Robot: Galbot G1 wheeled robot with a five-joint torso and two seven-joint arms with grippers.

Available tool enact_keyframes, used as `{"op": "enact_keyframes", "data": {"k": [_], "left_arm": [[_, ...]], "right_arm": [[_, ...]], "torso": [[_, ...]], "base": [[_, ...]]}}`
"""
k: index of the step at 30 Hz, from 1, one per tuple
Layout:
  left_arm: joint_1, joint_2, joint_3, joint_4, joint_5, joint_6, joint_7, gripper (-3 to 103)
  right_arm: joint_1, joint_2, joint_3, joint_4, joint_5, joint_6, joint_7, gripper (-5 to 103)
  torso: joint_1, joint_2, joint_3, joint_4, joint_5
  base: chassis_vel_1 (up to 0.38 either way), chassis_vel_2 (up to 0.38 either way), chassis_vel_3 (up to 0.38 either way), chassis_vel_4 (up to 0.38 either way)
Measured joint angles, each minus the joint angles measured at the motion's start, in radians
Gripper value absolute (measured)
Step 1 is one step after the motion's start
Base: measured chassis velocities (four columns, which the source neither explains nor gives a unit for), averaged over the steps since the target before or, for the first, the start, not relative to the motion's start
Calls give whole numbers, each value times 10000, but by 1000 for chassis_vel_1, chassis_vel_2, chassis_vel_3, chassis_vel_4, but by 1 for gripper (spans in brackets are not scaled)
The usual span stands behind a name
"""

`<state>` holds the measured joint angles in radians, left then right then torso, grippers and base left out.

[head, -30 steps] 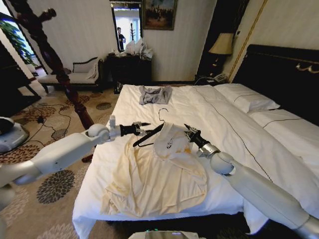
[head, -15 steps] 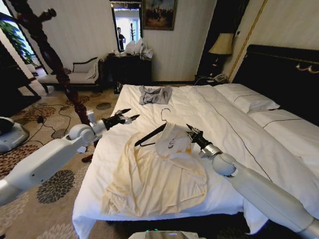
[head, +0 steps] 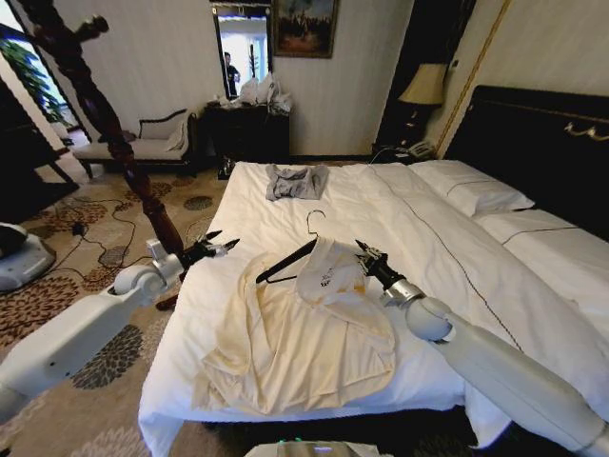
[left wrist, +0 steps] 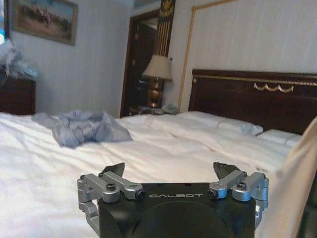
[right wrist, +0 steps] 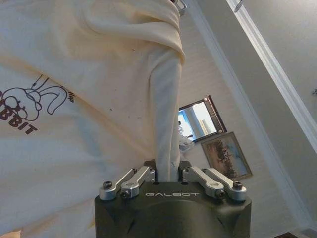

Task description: Pick up the clothes from the bed and hang them on the clothes hanger.

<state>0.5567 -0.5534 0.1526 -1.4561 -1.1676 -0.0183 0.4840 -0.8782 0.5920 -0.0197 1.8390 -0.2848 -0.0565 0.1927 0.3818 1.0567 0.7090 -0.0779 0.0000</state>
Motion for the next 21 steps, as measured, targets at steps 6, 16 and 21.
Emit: {"op": "enact_keyframes", "data": {"k": [6,16,21], "left_arm": [[-475,-386,747,1467,680,-193,790,100],[-1604,-1793,1836,3860,1389,-402,1924,100],[-2361,-2726,2462,4907,1465,-504,2271,100]], "right_arm": [[-44,11,61,66,17,6,126,19],[-260,152,219,62,-365,455,373,19],[-303,186,345,48,-547,726,408,19]], "torso": [[0,0,1,0,-2],[2,-1,2,2,1],[2,-1,2,3,2]], "base": [[0,0,0,0],[0,0,0,0],[0,0,0,0]]}}
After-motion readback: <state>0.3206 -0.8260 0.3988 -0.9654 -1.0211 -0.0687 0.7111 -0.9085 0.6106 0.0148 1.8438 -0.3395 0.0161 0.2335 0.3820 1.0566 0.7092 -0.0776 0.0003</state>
